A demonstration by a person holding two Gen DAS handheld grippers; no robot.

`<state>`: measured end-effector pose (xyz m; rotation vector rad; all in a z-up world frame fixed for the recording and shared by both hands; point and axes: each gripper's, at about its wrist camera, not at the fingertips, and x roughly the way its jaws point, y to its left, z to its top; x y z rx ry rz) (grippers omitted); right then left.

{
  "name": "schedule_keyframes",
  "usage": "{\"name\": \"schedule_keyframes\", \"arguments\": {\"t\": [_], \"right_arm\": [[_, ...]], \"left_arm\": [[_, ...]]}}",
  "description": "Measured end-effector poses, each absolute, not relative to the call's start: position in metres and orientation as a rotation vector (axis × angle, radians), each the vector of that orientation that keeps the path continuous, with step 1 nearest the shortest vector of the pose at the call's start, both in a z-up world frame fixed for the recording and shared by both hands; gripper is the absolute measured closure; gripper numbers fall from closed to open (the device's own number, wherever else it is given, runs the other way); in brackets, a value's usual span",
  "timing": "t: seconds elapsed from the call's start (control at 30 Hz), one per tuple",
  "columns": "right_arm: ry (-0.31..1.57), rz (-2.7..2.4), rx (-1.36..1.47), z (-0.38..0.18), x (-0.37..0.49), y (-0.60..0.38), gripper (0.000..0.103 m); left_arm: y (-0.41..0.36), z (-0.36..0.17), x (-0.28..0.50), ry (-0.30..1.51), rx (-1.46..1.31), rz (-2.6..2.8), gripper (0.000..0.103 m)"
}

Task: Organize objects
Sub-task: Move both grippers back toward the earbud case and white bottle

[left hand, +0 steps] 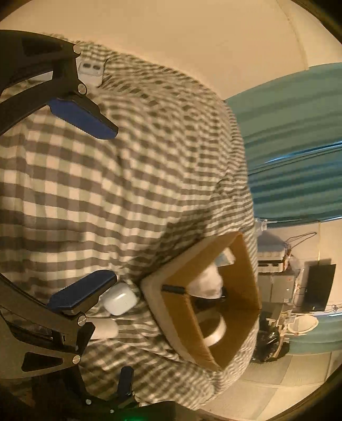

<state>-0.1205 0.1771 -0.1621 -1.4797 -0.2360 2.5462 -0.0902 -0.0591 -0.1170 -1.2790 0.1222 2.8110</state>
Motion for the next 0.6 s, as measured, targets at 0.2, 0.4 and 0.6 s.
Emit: {"name": "schedule_keyframes", "arguments": {"t": [0.2, 0.4, 0.6], "right_arm": [[-0.247, 2.533, -1.565, -0.18, -0.122, 0.17, 0.008], [-0.145, 2.571, -1.656, -0.189, -0.123, 0.171, 0.037], [-0.174, 2.668, -1.611, -0.164, -0.107, 0.17, 0.068]], "left_arm": [[-0.068, -0.131, -0.091, 0.054, -1.313, 2.771, 0.001], [-0.072, -0.135, -0.097, 0.021, -1.322, 2.753, 0.001], [-0.07, -0.134, -0.098, 0.032, -1.336, 2.763, 0.001]]}}
